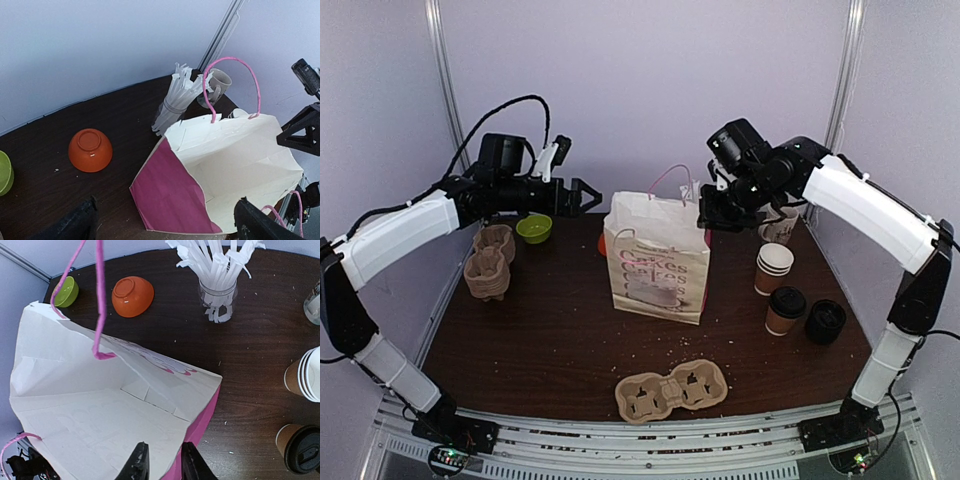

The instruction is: Pack the takeout coffee

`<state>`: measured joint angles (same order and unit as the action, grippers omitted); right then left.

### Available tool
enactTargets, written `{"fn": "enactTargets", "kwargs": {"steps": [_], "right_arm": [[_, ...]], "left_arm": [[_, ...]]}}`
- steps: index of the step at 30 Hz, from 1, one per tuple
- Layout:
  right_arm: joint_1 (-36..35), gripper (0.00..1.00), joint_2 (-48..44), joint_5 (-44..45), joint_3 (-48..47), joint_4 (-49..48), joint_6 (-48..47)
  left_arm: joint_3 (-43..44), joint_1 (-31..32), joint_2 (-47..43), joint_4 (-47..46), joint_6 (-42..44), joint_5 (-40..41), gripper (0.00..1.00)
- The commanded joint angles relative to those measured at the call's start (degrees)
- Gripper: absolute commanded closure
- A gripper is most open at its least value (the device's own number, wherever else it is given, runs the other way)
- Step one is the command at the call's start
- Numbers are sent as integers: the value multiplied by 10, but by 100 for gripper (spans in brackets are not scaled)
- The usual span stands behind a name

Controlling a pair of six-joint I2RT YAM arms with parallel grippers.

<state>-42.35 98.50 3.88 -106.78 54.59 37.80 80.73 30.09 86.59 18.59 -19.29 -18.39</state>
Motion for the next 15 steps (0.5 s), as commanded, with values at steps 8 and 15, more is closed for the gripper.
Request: {"fn": "enactTargets", "kwargs": {"steps": [8,15], "right_arm": [[-14,93,5,9,-58,69,-30],[-14,47,-11,65,-57,72,-28]], "left_arm": [[-27,17,-71,5,-11,25,3],[-48,26,-86,24,-16,59,3]]}}
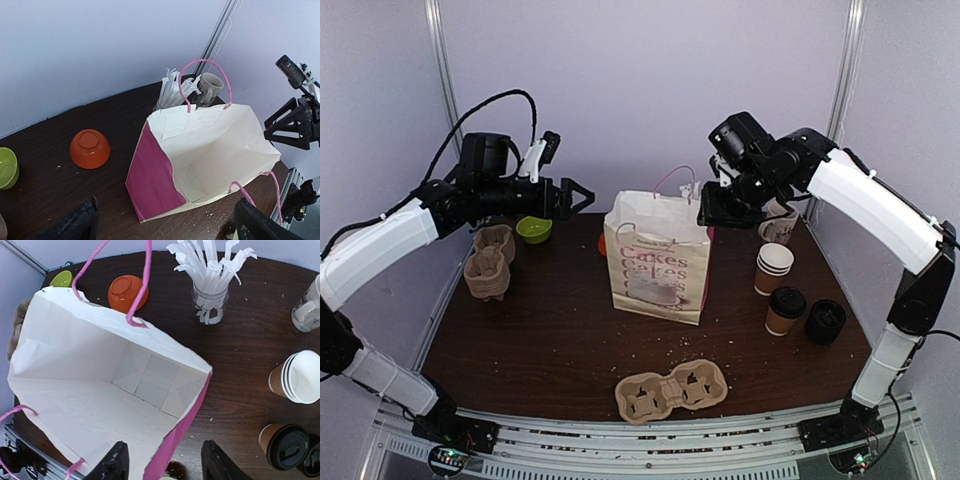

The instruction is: Pack the takeout coffee

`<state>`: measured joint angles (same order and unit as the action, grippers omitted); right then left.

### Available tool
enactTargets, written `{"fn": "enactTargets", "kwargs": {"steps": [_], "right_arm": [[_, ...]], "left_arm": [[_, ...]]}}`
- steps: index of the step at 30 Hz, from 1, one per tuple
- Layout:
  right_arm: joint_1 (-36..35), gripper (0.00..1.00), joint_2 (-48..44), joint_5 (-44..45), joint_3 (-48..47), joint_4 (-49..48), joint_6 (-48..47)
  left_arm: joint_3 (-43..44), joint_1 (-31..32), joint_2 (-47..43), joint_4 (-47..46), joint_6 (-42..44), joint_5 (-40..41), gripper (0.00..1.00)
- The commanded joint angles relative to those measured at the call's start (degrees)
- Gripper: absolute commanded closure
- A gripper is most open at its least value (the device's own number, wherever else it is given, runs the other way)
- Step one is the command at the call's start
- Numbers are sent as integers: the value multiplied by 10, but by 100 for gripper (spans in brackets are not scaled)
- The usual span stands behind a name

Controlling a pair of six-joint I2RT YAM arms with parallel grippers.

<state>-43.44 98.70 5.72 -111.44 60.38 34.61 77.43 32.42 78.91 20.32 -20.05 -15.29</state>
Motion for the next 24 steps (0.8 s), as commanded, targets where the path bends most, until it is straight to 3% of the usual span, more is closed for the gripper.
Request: {"fn": "enactTargets", "kwargs": {"steps": [1,6,13,20,24], "right_arm": [[-3,43,-18,54,-13,14,7],[10,33,-24,50,-1,11,22],[30,30,-10,15,31,-23,41],[38,44,15,12,34,-20,27],[39,62,25,10,33,-17,19]], "left_arm": [[-20,3,-11,6,-9,31,3],[-37,3,-20,5,-11,49,3],[-53,3,-24,-4,-10,47,3],[-70,3,-31,-8,-11,42,3],[-76,3,-34,-9,-11,43,3]]}}
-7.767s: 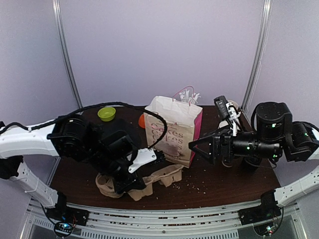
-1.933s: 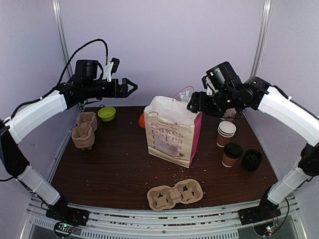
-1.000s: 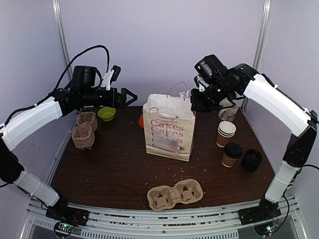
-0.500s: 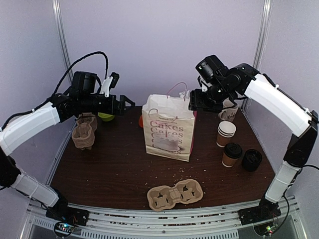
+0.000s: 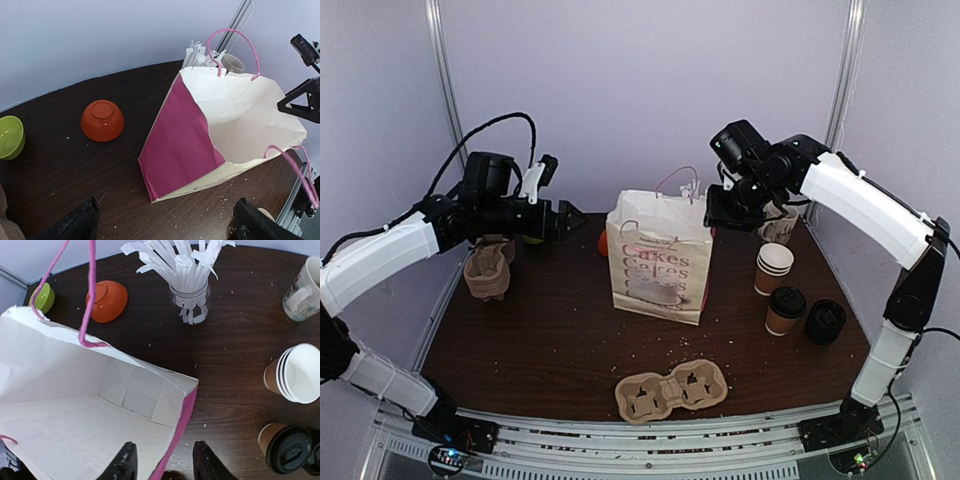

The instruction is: Pack the takeout coffee

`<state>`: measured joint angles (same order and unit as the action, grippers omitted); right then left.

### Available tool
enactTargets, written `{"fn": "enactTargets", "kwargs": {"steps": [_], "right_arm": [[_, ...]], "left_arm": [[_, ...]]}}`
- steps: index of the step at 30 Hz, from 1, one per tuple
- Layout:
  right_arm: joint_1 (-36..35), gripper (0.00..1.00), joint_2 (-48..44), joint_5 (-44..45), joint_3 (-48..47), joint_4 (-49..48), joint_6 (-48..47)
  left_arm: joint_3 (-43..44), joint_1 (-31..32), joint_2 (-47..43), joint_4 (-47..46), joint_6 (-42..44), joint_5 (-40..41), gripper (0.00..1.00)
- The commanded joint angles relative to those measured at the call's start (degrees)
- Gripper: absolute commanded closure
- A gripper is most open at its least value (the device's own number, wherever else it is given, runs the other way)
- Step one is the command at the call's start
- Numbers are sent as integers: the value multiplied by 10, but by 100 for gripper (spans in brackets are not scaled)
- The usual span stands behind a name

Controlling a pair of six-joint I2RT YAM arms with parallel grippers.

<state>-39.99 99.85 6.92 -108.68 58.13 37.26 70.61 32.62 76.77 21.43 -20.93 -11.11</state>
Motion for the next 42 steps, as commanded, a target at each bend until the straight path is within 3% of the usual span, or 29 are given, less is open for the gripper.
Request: {"fn": "enactTargets", "kwargs": {"steps": [1,5,14,26,35,42], "right_arm": [[4,66,15,-3,5,6,-8],[2,81,14,-9,-6,7,-8],[-18,100,10,-8,-47,27,-15],[-81,100,47,-1,-132,7,-73],[-96,100,100,-31,-191,-13,-114],[-97,100,118,-46,-211,-3,-129]], "left_arm": [[-9,1,-13,-20,-3,1,3],[-8,1,-21,-18,-3,5,4],[-7,1,-47,-4,-12,23,4],[7,1,-82,32,-21,24,4],[12,16,-124,80,64,-53,3],[45,49,-86,132,122,22,3]]}}
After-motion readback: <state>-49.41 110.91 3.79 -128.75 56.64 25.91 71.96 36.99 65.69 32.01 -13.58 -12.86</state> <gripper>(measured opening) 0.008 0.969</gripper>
